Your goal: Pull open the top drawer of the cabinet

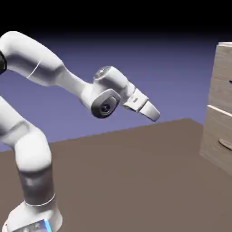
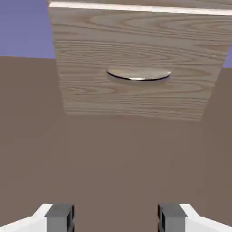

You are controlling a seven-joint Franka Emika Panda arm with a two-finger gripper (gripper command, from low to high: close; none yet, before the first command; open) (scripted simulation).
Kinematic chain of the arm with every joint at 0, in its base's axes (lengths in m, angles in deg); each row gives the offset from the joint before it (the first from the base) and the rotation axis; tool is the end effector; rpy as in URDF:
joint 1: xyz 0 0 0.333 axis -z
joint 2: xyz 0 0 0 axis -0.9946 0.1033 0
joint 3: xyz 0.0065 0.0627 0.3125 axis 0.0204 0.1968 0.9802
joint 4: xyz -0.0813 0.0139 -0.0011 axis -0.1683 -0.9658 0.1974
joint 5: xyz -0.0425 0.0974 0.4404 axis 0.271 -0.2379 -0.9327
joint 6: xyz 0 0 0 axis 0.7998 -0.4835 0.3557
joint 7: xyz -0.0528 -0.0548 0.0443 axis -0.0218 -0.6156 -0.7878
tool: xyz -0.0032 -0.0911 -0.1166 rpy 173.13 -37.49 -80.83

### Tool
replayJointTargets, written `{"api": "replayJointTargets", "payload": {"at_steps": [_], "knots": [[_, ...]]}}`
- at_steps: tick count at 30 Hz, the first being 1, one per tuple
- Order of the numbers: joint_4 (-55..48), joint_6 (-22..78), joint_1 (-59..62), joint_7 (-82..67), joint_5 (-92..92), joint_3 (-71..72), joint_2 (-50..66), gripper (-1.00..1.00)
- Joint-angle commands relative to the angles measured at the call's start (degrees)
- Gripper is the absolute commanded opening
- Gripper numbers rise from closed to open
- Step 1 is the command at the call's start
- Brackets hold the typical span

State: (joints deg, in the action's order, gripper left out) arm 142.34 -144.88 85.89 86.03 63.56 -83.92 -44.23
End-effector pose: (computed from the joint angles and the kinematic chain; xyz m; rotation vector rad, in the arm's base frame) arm 0.4715 -0.0014 0.4095 -2.4494 0.9872 -1.0733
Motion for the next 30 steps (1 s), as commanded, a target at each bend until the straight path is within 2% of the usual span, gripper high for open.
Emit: {"api": "replayJointTargets", "payload": {"at_steps": [1,30], "knots": [[-1.26,0.18,2.08,-0.47,-2.25,1.83,-0.14,0.0],[-37.61,5.27,62.3,-14.05,-67.33,54.74,-4.12,0.0]]}}
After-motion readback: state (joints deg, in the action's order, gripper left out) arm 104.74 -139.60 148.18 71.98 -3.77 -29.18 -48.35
